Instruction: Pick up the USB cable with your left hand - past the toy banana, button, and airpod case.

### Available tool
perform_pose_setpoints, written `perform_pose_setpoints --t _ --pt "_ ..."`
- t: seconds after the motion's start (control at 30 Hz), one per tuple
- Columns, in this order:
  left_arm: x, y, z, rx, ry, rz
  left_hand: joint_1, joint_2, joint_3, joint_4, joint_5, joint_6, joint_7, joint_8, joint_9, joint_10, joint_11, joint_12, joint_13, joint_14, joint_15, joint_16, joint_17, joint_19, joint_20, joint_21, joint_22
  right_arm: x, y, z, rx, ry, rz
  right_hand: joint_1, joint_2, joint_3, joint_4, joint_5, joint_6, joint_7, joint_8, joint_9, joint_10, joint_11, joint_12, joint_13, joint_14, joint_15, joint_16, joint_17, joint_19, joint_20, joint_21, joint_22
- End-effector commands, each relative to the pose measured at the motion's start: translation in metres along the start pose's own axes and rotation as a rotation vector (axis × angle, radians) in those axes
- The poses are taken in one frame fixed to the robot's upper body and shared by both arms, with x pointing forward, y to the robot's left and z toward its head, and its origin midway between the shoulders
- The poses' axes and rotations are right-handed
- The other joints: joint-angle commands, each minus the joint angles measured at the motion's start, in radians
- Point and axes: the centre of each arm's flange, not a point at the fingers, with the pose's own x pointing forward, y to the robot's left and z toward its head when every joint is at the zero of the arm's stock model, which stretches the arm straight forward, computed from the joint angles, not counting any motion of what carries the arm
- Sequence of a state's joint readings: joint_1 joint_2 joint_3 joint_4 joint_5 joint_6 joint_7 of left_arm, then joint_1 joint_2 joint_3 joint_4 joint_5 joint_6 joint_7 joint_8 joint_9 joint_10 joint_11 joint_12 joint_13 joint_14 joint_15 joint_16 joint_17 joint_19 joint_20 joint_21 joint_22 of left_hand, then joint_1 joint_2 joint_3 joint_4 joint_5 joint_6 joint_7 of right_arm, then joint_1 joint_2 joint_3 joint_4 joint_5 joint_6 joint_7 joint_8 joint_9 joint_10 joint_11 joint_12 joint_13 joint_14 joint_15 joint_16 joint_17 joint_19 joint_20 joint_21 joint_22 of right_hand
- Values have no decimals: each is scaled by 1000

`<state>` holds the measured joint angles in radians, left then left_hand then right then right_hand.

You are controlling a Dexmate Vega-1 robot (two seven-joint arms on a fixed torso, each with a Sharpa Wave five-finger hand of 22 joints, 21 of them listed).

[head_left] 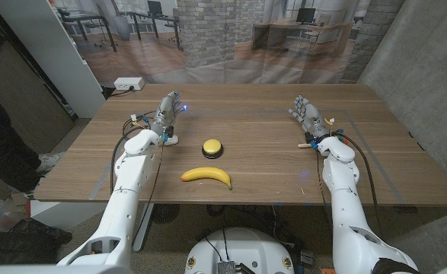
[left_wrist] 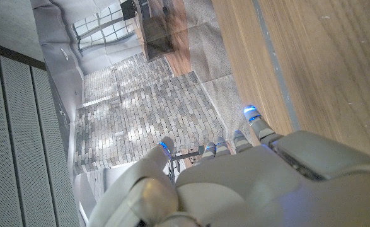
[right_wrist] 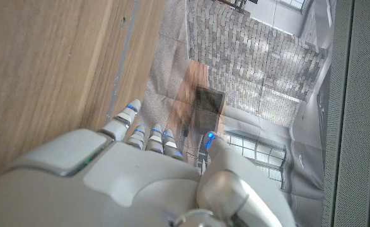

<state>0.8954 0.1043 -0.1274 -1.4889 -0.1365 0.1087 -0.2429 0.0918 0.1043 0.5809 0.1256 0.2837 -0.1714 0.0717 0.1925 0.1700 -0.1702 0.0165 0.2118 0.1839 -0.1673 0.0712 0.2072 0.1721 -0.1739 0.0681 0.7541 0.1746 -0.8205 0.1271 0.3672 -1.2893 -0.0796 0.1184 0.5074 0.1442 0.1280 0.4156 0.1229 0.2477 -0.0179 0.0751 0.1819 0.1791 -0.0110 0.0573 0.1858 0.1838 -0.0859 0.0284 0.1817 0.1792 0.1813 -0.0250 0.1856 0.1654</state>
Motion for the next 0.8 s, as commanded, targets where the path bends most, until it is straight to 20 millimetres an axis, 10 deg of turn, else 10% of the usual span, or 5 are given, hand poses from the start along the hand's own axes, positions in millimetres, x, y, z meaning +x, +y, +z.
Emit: perform_pose_setpoints --t 0.03,0.8 --pt "0 4 11 11 48 40 16 34 5 -13 -6 -9 11 7 5 -8 15 12 2 14 5 8 1 -67 8 -2 3 0 0 -3 4 4 4 1 16 6 1 1 -1 10 8 4 2 10 8 4 -7 -1 7 5 7 1 6 5" --pt "5 17 49 136 172 48 52 26 16 -48 -25 51 29 12 7 53 38 23 4 69 12 6 3 -34 22 -10 4 2 -1 -8 12 8 3 0 13 8 0 0 -1 11 8 4 4 12 8 4 -6 1 7 5 7 3 6 5"
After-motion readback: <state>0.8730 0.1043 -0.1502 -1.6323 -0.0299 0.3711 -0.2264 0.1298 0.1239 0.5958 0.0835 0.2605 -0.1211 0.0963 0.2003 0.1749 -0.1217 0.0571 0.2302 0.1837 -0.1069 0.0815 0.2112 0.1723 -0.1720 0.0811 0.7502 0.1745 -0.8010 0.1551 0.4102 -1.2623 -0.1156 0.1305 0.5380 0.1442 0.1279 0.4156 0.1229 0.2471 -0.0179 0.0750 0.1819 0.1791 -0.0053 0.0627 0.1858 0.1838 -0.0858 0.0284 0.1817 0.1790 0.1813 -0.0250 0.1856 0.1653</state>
